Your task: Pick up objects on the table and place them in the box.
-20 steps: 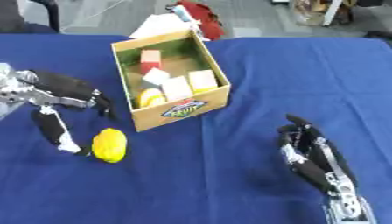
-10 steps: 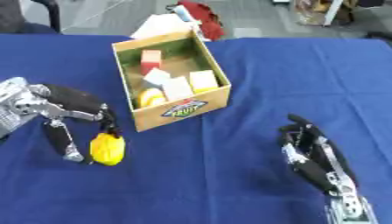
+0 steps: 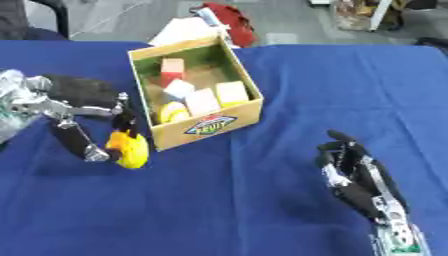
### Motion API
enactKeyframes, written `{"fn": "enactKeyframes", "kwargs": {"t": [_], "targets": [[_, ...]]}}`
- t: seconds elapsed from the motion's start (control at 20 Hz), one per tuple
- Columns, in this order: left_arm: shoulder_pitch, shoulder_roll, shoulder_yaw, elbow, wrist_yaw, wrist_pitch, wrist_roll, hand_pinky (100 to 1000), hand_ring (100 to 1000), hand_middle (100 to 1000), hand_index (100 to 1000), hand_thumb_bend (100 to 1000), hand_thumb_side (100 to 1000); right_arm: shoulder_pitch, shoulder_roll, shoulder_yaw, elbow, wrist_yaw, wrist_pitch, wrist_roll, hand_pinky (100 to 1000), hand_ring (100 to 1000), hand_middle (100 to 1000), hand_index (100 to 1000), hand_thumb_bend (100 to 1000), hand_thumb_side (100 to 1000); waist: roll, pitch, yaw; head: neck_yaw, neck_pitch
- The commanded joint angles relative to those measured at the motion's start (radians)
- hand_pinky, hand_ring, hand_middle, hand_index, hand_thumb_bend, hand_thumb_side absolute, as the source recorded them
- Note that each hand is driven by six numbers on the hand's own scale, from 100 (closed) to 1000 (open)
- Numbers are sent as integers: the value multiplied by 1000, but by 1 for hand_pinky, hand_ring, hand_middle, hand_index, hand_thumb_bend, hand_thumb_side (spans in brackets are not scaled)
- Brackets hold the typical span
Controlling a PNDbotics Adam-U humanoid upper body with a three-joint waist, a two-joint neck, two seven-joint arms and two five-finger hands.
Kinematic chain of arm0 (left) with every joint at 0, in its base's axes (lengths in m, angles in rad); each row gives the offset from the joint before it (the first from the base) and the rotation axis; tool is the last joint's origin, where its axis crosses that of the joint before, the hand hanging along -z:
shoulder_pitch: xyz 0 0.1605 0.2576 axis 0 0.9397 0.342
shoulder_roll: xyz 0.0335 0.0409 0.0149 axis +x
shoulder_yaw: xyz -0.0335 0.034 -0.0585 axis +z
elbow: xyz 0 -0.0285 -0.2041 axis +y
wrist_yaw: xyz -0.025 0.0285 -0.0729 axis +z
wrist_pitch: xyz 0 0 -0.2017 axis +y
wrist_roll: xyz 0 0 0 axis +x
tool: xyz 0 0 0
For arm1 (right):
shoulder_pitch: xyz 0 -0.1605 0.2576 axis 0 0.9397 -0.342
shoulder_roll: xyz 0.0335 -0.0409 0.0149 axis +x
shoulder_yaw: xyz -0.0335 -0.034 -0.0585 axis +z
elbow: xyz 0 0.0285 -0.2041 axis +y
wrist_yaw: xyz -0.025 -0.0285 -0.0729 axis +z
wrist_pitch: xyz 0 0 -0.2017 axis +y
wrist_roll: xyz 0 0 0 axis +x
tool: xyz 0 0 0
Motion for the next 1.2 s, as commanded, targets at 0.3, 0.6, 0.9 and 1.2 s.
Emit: {"fn": "enactKeyframes", "kwargs": {"t": [0.3,0.6,0.9,1.2], "targets": [[-211,-124,53,132,-136,9,48,707,558,516,696,316,181,0,-14,-2,-14,3,0,-1,658,622,666,899,100,370,13,-35,-4,-5,-2],[-319,-383,81,545,-460,-25,172,727,601,561,734,341,194,-2,-2,7,-15,-1,-1,6,658,622,666,900,100,374,4,-27,-29,11,-6],[-344,-504,190,807,-698,16,384,787,756,748,874,376,202,-2,6,13,-14,-3,0,11,658,622,666,900,100,379,-1,-21,-48,23,-7],[-318,-457,223,763,-647,48,490,792,769,786,904,253,299,-4,4,7,-15,-4,1,7,658,621,666,900,100,379,0,-17,-36,14,-11]]}}
